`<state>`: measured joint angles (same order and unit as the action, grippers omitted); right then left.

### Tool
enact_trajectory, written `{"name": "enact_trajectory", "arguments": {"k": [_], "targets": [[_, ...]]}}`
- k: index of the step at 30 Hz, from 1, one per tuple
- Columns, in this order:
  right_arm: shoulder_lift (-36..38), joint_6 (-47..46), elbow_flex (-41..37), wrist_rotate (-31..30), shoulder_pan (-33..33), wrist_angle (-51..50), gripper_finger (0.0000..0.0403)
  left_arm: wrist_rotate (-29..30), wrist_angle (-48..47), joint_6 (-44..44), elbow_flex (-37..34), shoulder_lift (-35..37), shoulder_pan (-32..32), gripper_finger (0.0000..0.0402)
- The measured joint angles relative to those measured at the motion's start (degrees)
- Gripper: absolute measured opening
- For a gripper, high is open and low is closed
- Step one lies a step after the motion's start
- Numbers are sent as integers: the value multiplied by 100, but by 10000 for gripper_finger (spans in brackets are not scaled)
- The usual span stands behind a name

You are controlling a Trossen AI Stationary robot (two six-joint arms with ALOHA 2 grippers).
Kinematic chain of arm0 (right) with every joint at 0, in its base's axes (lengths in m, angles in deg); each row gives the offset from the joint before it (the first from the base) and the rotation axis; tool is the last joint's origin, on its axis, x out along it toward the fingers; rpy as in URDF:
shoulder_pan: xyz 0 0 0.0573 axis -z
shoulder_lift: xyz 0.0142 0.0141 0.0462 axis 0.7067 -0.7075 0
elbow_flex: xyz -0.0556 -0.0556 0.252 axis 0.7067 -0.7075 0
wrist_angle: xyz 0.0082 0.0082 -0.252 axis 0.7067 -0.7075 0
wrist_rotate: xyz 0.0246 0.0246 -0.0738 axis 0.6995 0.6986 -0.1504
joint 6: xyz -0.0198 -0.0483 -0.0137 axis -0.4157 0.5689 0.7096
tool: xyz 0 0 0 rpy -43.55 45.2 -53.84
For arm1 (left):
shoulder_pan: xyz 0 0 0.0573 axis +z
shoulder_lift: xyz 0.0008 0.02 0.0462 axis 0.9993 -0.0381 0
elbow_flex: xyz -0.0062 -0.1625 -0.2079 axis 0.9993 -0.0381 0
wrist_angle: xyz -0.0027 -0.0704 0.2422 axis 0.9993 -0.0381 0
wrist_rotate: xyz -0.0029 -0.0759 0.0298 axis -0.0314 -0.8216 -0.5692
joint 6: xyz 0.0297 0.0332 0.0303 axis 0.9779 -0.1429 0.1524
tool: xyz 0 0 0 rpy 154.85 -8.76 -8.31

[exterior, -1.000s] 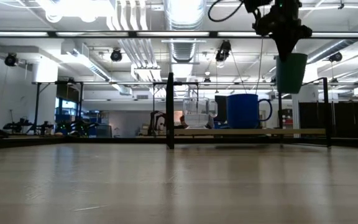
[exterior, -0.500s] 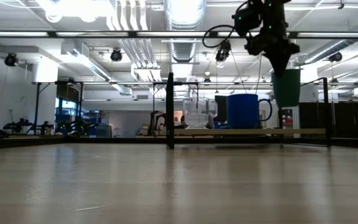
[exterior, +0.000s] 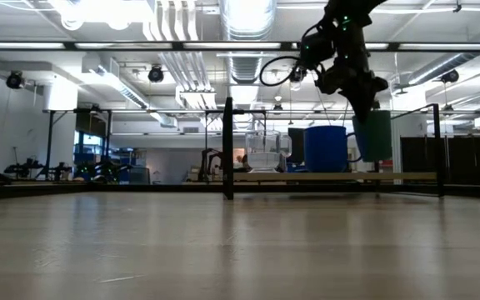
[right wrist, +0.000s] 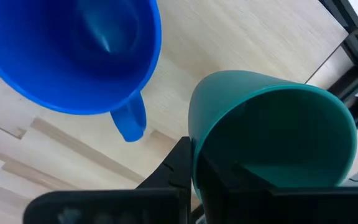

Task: Stack small to large cups/mugs on shelf
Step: Put the green cup on the shelf

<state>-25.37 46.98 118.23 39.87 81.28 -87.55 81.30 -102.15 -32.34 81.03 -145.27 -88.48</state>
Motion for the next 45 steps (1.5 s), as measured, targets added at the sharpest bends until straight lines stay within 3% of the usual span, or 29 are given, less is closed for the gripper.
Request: {"name": "enact_trajectory", "arguments": {"k": [37,45], "targets": [[-22,-323,-685,274,197,484,9,-2,-2,4,0,-1,-2,47],[17,-407,-544,274,200,647,18,-2,-3,8,0,-1,2,47]]}}
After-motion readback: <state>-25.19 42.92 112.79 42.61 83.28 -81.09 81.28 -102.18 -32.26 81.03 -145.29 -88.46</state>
